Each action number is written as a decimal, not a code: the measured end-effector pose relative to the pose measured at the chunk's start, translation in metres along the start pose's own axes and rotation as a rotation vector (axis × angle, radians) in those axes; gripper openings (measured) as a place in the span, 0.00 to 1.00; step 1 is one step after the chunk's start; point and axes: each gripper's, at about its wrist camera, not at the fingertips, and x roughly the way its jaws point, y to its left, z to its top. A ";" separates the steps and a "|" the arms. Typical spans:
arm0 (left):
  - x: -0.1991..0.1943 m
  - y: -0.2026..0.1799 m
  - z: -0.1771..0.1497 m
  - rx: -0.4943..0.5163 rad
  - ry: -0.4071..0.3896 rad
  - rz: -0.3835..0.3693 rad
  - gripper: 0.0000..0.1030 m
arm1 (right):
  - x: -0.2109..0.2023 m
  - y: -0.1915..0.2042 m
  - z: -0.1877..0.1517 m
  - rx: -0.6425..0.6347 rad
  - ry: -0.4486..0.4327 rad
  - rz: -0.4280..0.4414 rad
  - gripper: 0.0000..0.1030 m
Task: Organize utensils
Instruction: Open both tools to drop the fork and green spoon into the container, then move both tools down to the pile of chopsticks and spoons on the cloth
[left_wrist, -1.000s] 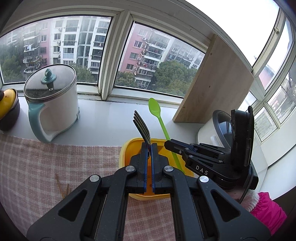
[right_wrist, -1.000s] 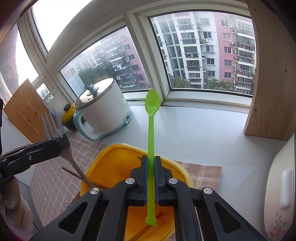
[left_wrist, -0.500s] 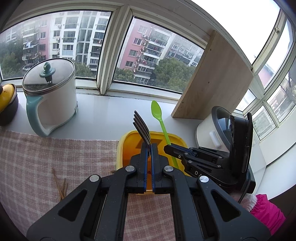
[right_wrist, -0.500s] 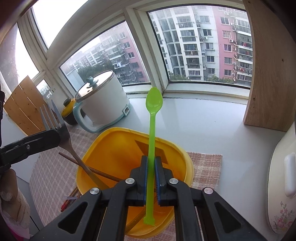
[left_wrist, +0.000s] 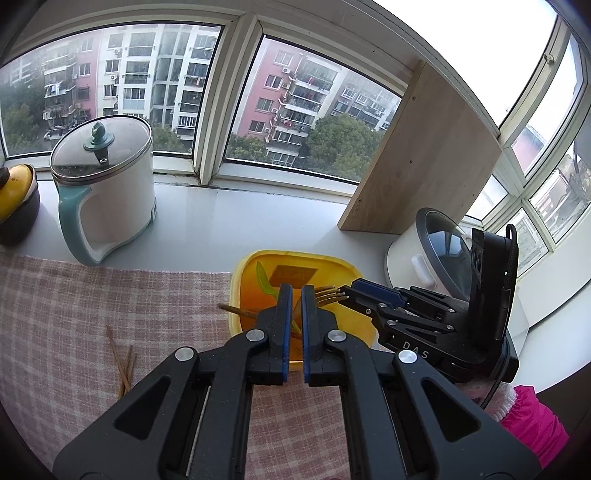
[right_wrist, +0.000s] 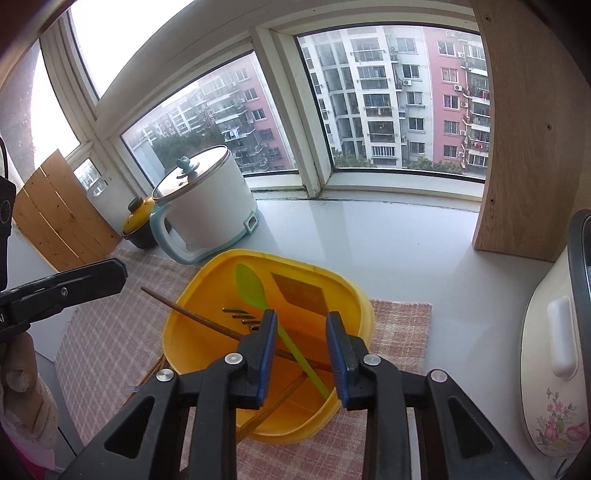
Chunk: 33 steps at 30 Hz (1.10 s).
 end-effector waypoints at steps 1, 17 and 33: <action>-0.003 0.000 -0.001 0.004 -0.005 0.004 0.00 | -0.003 0.000 0.000 0.002 -0.004 0.000 0.28; -0.064 0.055 -0.045 0.068 -0.002 0.079 0.00 | -0.069 0.024 -0.021 0.003 -0.108 -0.117 0.54; -0.052 0.186 -0.108 -0.008 0.191 0.097 0.10 | -0.071 0.108 -0.074 -0.008 -0.163 -0.165 0.97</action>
